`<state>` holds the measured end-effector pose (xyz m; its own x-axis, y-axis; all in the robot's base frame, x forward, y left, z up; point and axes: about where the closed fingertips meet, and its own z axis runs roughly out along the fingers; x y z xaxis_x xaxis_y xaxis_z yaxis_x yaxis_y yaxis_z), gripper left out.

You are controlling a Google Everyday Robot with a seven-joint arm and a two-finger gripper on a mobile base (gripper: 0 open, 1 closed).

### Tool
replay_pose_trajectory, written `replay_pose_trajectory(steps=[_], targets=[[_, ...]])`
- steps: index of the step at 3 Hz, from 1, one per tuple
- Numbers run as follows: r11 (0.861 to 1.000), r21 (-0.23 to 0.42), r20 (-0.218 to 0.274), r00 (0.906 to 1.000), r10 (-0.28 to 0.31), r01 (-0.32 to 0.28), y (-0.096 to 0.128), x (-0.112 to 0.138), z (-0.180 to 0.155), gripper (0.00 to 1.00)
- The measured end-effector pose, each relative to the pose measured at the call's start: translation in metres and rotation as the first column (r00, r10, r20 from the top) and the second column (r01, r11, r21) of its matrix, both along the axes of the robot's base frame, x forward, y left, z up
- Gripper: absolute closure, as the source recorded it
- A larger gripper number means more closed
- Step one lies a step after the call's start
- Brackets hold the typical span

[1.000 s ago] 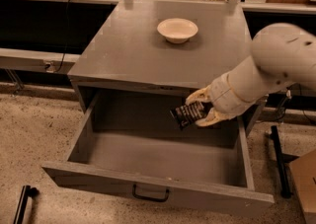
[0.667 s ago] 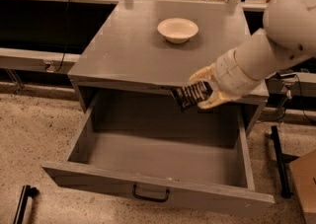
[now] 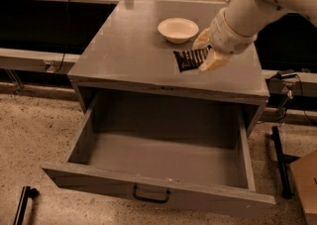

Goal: Pick rxbar chocolate from top drawer and place on counter

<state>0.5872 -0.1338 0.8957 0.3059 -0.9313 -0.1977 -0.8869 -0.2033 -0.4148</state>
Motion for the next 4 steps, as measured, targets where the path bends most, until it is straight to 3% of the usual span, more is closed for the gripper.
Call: replay_pose_trajectory(steps=[1,2,3,4], targets=[[0.984,0.004,-0.125,0.9765,-0.176,0.178,-0.007,0.038,-0.014,1.0],[0.952,0.055,-0.285,0.9186,-0.273,0.3,-0.009,0.055,-0.035,0.81],[0.926,0.118,-0.382,0.8773,-0.291,0.358,-0.004,0.059,-0.043,0.59],[0.926,0.127,-0.387,0.8771,-0.285,0.356,0.001,0.06,-0.045,0.35]])
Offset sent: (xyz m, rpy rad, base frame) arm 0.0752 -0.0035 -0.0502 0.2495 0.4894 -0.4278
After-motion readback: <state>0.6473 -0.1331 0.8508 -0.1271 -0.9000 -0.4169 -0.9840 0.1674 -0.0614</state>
